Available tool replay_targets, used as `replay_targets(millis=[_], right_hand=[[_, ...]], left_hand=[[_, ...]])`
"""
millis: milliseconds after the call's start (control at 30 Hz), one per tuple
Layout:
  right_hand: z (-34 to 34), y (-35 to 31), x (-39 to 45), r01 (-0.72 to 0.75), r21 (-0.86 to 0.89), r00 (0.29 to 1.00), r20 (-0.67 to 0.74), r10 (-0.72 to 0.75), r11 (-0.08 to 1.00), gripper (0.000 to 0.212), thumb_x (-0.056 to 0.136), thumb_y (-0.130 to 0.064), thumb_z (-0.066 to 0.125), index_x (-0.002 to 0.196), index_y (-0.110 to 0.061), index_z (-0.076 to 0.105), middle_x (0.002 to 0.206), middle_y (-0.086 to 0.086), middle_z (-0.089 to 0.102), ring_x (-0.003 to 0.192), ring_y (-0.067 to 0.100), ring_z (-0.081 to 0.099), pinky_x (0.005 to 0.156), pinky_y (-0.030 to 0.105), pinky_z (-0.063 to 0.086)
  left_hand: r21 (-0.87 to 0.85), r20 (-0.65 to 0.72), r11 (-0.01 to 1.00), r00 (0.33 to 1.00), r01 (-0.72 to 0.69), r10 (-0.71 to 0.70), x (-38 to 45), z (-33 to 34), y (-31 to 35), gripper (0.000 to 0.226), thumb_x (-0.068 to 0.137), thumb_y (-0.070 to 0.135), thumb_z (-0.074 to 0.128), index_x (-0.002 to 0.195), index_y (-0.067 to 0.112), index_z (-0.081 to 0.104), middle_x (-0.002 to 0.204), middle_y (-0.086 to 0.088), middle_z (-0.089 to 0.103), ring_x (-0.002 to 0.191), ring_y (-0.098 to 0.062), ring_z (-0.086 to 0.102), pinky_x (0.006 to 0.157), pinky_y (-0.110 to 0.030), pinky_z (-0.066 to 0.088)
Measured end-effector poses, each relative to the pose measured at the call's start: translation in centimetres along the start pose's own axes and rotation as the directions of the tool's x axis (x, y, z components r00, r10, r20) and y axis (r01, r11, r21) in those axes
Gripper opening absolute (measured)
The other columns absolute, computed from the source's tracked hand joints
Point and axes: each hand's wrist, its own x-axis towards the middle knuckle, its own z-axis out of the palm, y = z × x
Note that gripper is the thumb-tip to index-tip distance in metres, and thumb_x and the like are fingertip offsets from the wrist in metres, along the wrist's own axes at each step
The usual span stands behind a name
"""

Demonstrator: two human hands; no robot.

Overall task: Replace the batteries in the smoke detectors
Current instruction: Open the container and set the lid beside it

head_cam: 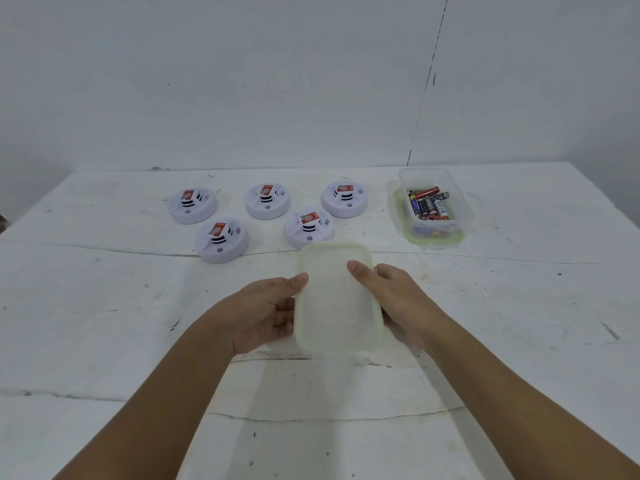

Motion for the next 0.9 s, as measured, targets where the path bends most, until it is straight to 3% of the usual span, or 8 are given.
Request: replay_targets(millis=[133,267,400,500,600,733,833,900], right_hand=[[-0.1,0.1,-0.1,0.008,0.021,1.000,-0.002,-0.008,1.000,0.049,0.090,-0.056,0.073,0.085,-0.013,0.049,0.070,-0.003,0.060,0.053,0.010,0.058,0.050,0.026,0.047],[-0.1,0.1,-0.1,0.017,0.048,1.000,0.015,-0.017,0.999,0.049,0.090,-0.054,0.073,0.088,-0.011,0.052,0.070,-0.003,0.065,0.057,0.010,0.064,0.051,0.027,0.050],[-0.2,0.2,0.1,0.003,0.058,0.999,0.043,-0.006,0.998,0.050,0.089,-0.056,0.074,0.092,-0.008,0.060,0.077,0.001,0.073,0.064,0.015,0.069,0.056,0.029,0.053],[-0.3,0.3,0.3,-0.027,0.033,0.999,0.044,0.026,0.999,0.056,0.087,-0.060,0.074,0.100,-0.005,0.067,0.081,0.004,0.075,0.065,0.018,0.070,0.057,0.029,0.053],[-0.3,0.0,0.4,-0.050,0.026,0.998,0.048,0.048,0.998,0.065,0.086,-0.062,0.074,0.107,-0.001,0.070,0.093,0.008,0.080,0.079,0.027,0.077,0.067,0.036,0.060],[0.2,-0.5,-0.3,-0.035,0.124,0.999,-0.010,0.036,0.992,0.042,0.088,-0.048,0.079,0.091,-0.006,0.071,0.089,0.010,0.080,0.074,0.022,0.077,0.065,0.034,0.061],[0.7,-0.3,-0.7,-0.009,0.165,0.995,-0.100,0.026,0.986,0.046,0.083,-0.045,0.084,0.090,-0.002,0.067,0.097,0.017,0.079,0.091,0.037,0.077,0.085,0.054,0.063],[0.5,-0.4,-0.7,-0.008,0.161,0.996,-0.088,0.022,0.987,0.048,0.081,-0.046,0.086,0.089,-0.005,0.063,0.099,0.021,0.078,0.089,0.041,0.076,0.088,0.060,0.061]], left_hand=[[-0.073,0.033,0.997,0.999,0.012,-0.010,0.7,0.0,-0.1,0.062,0.081,0.038,0.078,0.131,0.003,0.068,0.131,-0.021,0.069,0.116,-0.034,0.066,0.111,-0.050,0.045],[-0.061,0.026,0.997,0.999,-0.039,0.041,0.6,0.2,0.5,0.031,0.082,0.029,0.073,0.100,0.004,0.072,0.113,-0.019,0.077,0.094,-0.029,0.076,0.076,-0.042,0.065],[-0.024,0.076,0.999,0.997,-0.028,0.029,0.4,-0.1,0.7,0.041,0.089,0.032,0.072,0.116,0.003,0.064,0.120,-0.017,0.075,0.102,-0.030,0.074,0.085,-0.044,0.063],[0.002,0.049,0.999,0.998,-0.043,0.043,0.3,0.2,0.8,0.025,0.092,0.028,0.070,0.090,0.007,0.056,0.099,-0.015,0.075,0.081,-0.026,0.075,0.067,-0.037,0.063],[0.069,0.020,0.996,0.998,-0.063,0.061,0.2,0.2,1.1,0.035,0.093,0.028,0.071,0.073,0.010,0.048,0.084,-0.017,0.068,0.070,-0.026,0.069,0.059,-0.034,0.059],[0.098,0.034,0.994,0.998,-0.056,0.052,-0.2,0.1,1.4,0.037,0.083,0.037,0.079,0.074,0.012,0.052,0.103,-0.024,0.058,0.093,-0.038,0.056,0.082,-0.045,0.058],[0.105,0.029,0.993,0.998,-0.051,0.049,-0.4,0.2,1.4,0.042,0.080,0.040,0.081,0.091,0.006,0.058,0.110,-0.031,0.060,0.098,-0.039,0.057,0.098,-0.059,0.053],[0.120,0.024,0.991,0.998,-0.056,0.054,-0.3,0.1,1.4,0.049,0.082,0.039,0.081,0.103,0.000,0.060,0.113,-0.038,0.062,0.100,-0.039,0.059,0.104,-0.062,0.049]])
